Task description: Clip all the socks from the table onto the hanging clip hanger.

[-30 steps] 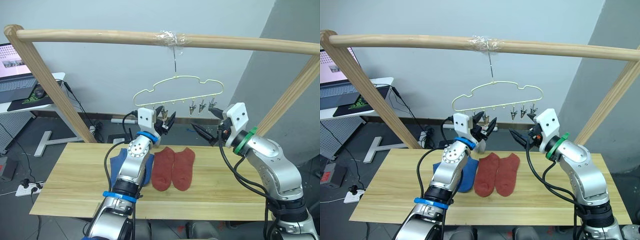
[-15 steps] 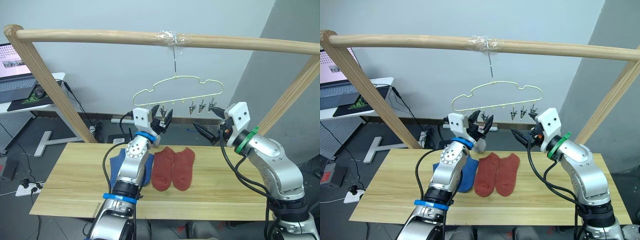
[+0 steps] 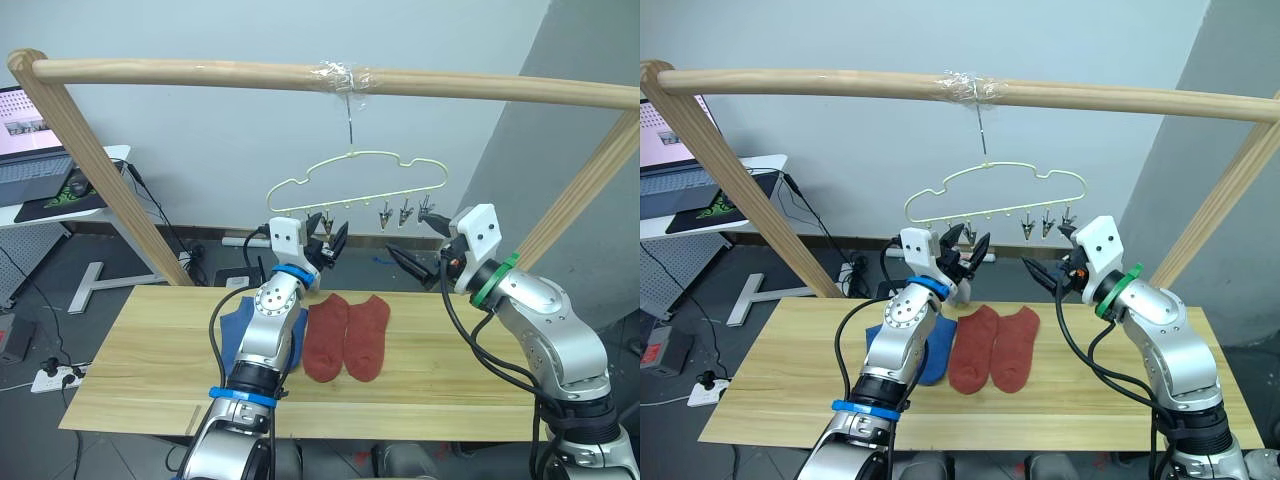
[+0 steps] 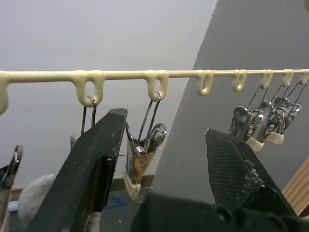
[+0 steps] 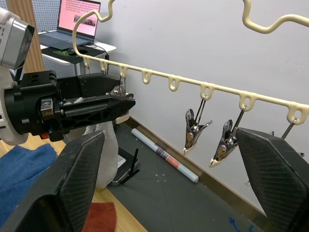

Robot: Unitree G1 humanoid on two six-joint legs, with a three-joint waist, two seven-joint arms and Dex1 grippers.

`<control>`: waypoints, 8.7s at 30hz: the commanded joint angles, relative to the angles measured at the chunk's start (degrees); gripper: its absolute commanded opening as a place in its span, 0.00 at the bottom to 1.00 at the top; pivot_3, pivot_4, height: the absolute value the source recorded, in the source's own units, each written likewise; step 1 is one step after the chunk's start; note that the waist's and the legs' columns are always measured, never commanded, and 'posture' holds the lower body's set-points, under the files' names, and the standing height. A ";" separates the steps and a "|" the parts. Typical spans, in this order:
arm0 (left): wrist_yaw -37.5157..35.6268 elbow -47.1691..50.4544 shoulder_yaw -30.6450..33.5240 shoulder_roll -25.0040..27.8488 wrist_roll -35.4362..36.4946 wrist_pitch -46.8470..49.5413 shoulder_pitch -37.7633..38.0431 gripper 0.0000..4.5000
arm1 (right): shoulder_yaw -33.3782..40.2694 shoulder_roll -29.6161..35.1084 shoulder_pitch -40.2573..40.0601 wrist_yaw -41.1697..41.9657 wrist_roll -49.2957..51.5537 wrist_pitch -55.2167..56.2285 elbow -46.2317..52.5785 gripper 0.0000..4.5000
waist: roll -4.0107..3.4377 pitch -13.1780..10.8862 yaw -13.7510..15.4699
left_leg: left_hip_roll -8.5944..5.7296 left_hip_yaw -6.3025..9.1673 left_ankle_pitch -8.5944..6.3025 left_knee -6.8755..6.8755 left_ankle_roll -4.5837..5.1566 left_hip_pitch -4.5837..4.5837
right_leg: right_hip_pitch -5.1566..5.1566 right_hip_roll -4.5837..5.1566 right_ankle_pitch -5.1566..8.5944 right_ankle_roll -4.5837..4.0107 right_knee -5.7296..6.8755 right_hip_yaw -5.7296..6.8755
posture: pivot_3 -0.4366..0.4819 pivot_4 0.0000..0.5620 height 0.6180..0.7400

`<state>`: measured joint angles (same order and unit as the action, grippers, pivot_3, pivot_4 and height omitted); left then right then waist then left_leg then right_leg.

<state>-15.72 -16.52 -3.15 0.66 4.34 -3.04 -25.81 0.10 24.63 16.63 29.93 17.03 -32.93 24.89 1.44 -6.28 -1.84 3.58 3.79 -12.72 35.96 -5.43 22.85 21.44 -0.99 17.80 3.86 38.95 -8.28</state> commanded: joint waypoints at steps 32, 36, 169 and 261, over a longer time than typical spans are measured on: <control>-0.76 -2.50 -1.93 -1.50 -1.03 -1.36 -3.39 0.66 | 0.69 0.79 -0.27 -0.40 0.42 0.65 3.03 1.00 | 0.00 0.00 -0.08 | 0.00 0.00 0.00 0.00 0.00 0.00 | 0.01 0.00 0.02 0.03 0.00 0.00 | 0.46 0.12 1.00; 0.32 -2.79 -1.73 -1.42 -1.71 -1.85 -3.71 0.66 | 0.70 0.79 -0.39 -0.38 0.44 0.65 3.02 1.00 | 0.00 0.00 -0.08 | -0.01 0.00 0.00 0.00 0.00 0.00 | 0.00 0.00 0.03 0.06 -0.01 0.00 | 0.46 0.12 1.00; -8.72 8.94 11.85 2.04 32.13 43.00 -4.60 0.04 | -24.12 1.86 11.23 8.99 -40.33 37.46 -26.14 0.00 | -0.27 0.24 0.19 | -0.01 0.15 0.01 0.01 0.00 -0.05 | -0.07 -0.04 -0.02 -0.02 -0.01 0.07 | 0.54 0.13 1.00; -25.37 37.20 4.19 23.71 27.15 28.44 8.71 0.92 | 0.01 -29.12 13.08 -22.85 -8.01 9.26 -23.81 0.49 | -0.32 0.27 1.84 | 0.03 0.15 0.00 -0.20 -0.01 0.09 | 0.19 0.02 0.08 -0.20 0.08 0.21 | 0.66 0.12 1.00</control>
<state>-41.70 18.41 -0.35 24.73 30.42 25.97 -15.62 -0.12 -4.60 28.21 6.66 8.08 -25.26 0.36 1.12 -6.01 0.00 3.61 3.94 -12.71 35.76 -5.43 22.94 21.63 -0.97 17.88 3.66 39.02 -8.06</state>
